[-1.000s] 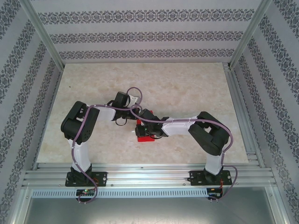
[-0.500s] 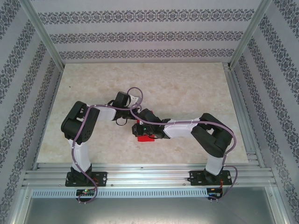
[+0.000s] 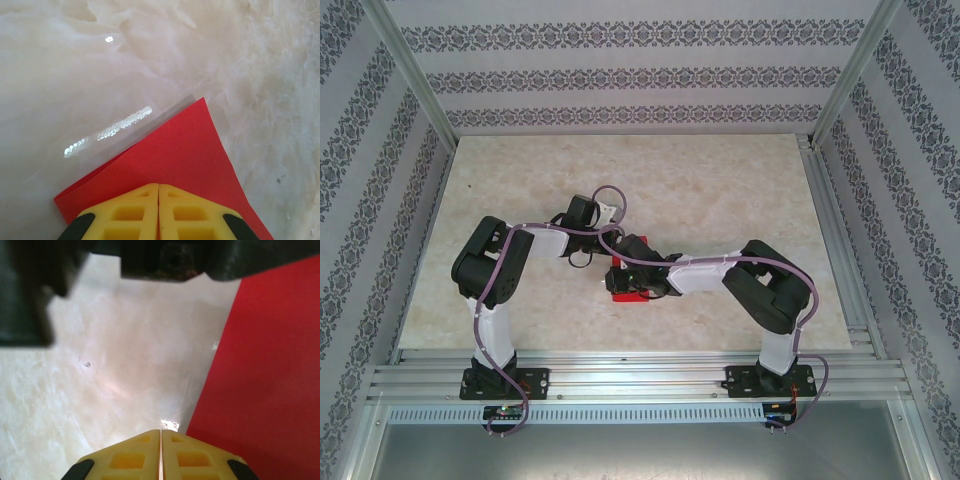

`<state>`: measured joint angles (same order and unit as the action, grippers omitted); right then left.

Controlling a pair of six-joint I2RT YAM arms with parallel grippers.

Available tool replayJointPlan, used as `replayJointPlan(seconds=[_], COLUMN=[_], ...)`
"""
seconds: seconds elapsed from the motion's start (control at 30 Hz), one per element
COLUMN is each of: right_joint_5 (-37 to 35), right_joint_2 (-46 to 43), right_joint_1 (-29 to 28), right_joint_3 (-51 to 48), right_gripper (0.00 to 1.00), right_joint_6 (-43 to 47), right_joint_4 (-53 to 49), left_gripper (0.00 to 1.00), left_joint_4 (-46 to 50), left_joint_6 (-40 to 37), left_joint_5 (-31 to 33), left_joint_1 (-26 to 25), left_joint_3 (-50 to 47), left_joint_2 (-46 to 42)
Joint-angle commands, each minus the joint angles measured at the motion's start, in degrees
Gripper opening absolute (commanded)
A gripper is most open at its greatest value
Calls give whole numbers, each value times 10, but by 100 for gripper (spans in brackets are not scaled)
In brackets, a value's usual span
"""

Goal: Fold a paper plane with a square sheet of paper (fold left side to right side)
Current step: Fold the square sheet of paper in half at the center of the table.

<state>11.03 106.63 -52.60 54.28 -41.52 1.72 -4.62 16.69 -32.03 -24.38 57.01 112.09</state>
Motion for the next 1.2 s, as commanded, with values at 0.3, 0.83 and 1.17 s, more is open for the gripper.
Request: replayJointPlan(seconds=[0.3,0.83,1.17], right_joint_5=[25,21,22], right_joint_2=[40,8,-9], right_joint_1=[-48,-94,-112], right_joint_3=[-3,-17,-27], right_gripper=[11,11,12], right_joint_6=[-45,-37,-37], right_joint_4=[-76,-149,-157], left_gripper=[7,8,7], left_joint_4=[37,34,32], left_joint_6=[-8,-10,-12], left_joint_5=[21,33,38], left_joint_1=[-10,-10,-10], left_joint_3=[-19,-24,-27], left_joint_2=[27,29,35])
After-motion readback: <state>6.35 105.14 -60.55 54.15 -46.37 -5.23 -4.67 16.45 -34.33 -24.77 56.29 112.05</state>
